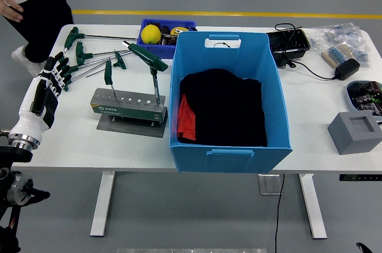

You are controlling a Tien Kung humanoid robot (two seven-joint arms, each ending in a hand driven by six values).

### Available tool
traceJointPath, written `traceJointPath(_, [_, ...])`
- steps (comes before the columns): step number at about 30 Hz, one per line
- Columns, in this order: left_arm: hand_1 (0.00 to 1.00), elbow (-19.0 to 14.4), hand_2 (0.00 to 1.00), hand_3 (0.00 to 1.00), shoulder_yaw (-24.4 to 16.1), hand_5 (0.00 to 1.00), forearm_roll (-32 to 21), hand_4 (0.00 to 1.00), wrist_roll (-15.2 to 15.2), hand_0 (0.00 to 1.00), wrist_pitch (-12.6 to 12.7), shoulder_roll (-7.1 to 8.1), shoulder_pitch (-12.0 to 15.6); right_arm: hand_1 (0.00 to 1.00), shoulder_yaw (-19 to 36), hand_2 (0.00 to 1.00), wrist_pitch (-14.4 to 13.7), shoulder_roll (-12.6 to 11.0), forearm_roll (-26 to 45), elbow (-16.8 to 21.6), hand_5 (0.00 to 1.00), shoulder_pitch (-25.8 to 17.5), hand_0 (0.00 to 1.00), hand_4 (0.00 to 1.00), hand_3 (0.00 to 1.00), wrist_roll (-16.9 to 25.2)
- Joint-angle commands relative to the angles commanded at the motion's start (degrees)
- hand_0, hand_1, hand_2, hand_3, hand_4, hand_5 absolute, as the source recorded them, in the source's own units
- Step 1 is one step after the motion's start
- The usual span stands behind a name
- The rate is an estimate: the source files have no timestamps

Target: Lift tool from toolbox,place it in box,lift tool from toolbox,place it in box

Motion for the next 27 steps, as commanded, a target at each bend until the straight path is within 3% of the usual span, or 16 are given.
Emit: traceJointPath(27, [0.998, -1.06, 0.998, 0.998, 0.66, 0.884, 6.55, 0.998, -0.09, 0.976, -0.29, 1.03, -0.24, 0.666, 0.79, 0.714, -0.08, 0.18, -0.78, -0.02, 0.670, -0.47, 0.681, 0.783, 0.561, -0.12])
